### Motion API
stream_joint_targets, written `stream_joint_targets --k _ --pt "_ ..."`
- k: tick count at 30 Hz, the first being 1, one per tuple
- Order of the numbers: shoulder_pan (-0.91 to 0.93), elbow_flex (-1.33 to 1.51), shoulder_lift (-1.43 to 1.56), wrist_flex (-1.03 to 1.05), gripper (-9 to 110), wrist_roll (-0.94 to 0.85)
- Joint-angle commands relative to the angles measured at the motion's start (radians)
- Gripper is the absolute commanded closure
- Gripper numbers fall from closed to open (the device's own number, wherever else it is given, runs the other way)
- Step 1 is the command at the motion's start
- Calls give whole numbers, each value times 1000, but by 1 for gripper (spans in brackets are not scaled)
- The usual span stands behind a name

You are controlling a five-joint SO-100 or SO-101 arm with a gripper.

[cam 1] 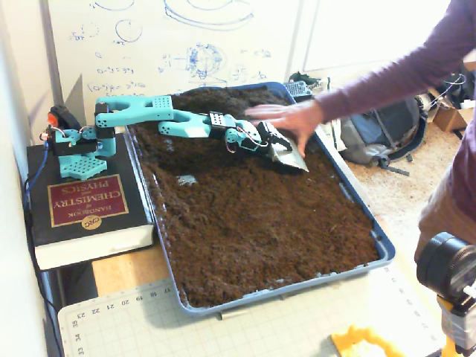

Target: Build a berm.

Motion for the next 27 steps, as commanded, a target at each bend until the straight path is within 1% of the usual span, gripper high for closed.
stream_joint_targets --k 1,4,9,21,27 --pt "-11 -66 23 -20 101 -6" --pt "-15 -40 29 -18 101 -5" --pt "-18 144 117 -18 101 -9" --pt "-77 900 606 -20 101 5" --pt "-92 1177 821 -20 101 5"
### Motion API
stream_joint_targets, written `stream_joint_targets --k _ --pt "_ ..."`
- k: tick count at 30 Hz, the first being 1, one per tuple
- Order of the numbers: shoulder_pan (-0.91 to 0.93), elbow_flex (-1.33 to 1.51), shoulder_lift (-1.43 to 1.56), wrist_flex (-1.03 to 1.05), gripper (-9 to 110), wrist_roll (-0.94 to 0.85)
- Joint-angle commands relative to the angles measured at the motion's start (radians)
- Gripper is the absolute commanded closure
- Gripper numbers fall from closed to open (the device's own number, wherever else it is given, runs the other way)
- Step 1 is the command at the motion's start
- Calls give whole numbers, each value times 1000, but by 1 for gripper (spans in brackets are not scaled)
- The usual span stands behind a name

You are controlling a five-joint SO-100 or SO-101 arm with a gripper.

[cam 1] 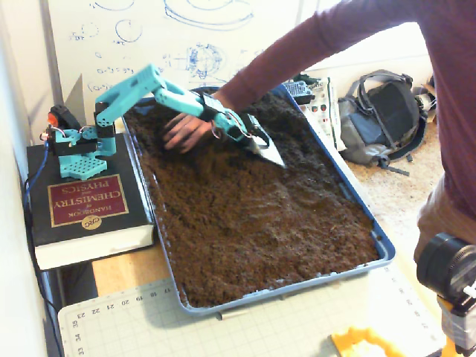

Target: Build a berm.

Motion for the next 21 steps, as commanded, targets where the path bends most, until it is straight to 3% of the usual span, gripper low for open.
stream_joint_targets --k 1,21 --pt "-25 169 161 -2 101 3" --pt "-25 644 690 2 101 6"
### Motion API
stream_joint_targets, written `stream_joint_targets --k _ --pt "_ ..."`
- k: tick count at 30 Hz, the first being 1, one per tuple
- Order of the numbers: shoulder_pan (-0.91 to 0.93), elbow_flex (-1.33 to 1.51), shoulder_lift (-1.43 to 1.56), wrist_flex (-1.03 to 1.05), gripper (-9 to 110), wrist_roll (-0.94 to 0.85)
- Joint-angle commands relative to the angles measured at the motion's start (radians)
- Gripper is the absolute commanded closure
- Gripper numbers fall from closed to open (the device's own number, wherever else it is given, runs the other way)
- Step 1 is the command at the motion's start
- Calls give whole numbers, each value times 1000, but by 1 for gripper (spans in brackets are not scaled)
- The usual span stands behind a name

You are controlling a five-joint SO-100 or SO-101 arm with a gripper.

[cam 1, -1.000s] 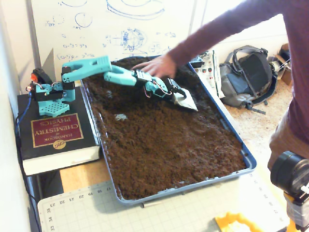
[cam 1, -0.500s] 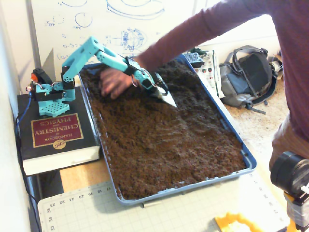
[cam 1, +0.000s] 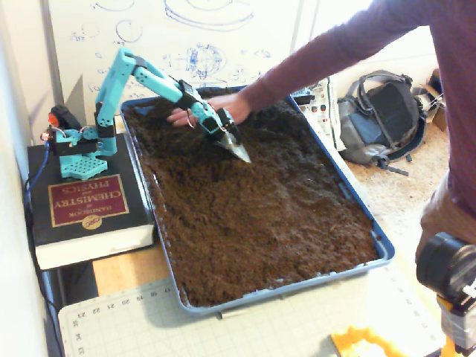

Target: Build a berm.

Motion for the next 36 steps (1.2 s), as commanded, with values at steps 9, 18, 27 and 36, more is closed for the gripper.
stream_joint_targets --k 9,18,27,36 --pt "-26 170 500 325 101 6" --pt "-109 189 828 919 101 -2" --pt "-213 298 664 1071 101 -12" --pt "-230 371 282 489 101 -9"
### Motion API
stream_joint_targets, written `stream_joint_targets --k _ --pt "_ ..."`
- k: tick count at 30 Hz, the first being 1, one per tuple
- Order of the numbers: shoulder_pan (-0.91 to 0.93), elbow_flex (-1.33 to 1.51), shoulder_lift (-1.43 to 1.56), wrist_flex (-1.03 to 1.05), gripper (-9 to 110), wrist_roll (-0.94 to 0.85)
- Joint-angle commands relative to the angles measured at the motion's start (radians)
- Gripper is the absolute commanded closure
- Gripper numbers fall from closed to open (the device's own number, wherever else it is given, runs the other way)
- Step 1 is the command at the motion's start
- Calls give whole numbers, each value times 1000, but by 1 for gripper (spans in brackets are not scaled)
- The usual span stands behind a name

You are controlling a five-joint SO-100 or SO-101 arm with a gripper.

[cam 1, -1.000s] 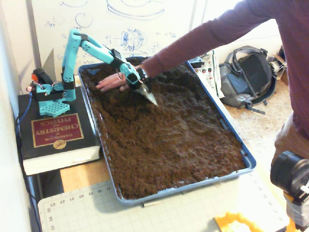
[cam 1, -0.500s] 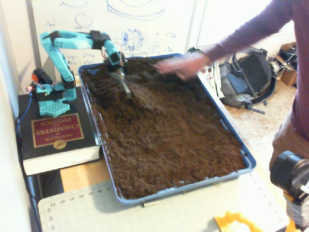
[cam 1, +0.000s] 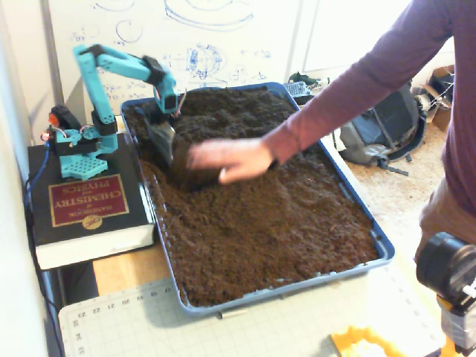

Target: Build a berm.

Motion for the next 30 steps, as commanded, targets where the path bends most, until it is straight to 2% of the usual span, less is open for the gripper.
stream_joint_targets --k 1,7,20,30 --pt "-2 -6 -103 -219 101 -8" --pt "0 -55 -169 -417 101 6" --pt "95 -311 -186 -422 101 11" --pt "127 -545 -311 -420 101 144"
